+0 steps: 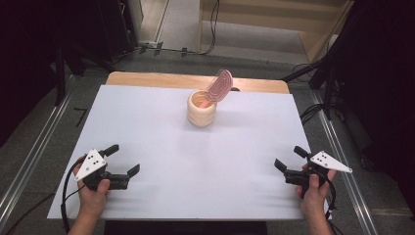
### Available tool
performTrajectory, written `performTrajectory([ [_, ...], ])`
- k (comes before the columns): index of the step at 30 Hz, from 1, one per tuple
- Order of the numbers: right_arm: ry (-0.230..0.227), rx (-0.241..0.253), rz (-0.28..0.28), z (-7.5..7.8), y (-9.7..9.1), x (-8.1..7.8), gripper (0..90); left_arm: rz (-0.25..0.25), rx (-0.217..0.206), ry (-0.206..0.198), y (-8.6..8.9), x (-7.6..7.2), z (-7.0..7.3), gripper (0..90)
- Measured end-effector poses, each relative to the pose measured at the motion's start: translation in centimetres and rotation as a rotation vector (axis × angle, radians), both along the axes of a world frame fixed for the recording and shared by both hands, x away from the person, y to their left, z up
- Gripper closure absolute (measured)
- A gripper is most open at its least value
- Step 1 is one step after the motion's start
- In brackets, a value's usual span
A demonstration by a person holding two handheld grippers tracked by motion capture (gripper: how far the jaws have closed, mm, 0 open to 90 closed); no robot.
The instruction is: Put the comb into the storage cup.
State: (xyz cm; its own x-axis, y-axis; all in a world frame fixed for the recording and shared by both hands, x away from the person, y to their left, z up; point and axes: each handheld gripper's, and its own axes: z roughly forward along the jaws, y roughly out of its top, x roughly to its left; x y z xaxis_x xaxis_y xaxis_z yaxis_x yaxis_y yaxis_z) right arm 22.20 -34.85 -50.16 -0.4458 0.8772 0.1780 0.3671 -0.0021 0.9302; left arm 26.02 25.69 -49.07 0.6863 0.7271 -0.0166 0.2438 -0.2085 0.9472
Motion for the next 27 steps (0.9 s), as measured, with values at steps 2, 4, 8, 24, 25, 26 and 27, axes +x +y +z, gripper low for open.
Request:
performTrajectory([
  [2, 0.005, 0.001, -0.002, -0.1, -0.2, -0.3, 0.0, 0.001, -0.002, 0.000, 0.0, 0.0, 0.0, 0.0],
  [4, 0.006, -0.014, -0.012, -0.2, -0.6, -0.6, 0.0, 0.004, -0.006, 0.000, 0.1, 0.0, 0.0, 0.0],
  [8, 0.013, -0.002, -0.030, -0.9, -1.4, -1.3, 0.0, 0.011, -0.005, 0.004, 0.1, 0.0, 0.0, 0.0],
  [24, 0.005, -0.050, -0.089, -1.6, -1.2, -1.9, 0.0, 0.050, -0.038, 0.026, 0.7, -0.2, -0.2, 0.0],
  [25, 0.002, -0.046, -0.092, -1.6, -1.3, -1.9, 0.0, 0.050, -0.040, 0.029, 0.7, -0.3, -0.2, 0.0],
  [26, 0.005, -0.040, -0.099, -1.6, -1.4, -1.9, 0.0, 0.051, -0.040, 0.031, 0.7, -0.3, -0.2, 0.0],
  [27, 0.003, -0.037, -0.101, -1.6, -1.5, -1.9, 0.0, 0.050, -0.034, 0.035, 0.7, -0.3, -0.2, 0.0],
])
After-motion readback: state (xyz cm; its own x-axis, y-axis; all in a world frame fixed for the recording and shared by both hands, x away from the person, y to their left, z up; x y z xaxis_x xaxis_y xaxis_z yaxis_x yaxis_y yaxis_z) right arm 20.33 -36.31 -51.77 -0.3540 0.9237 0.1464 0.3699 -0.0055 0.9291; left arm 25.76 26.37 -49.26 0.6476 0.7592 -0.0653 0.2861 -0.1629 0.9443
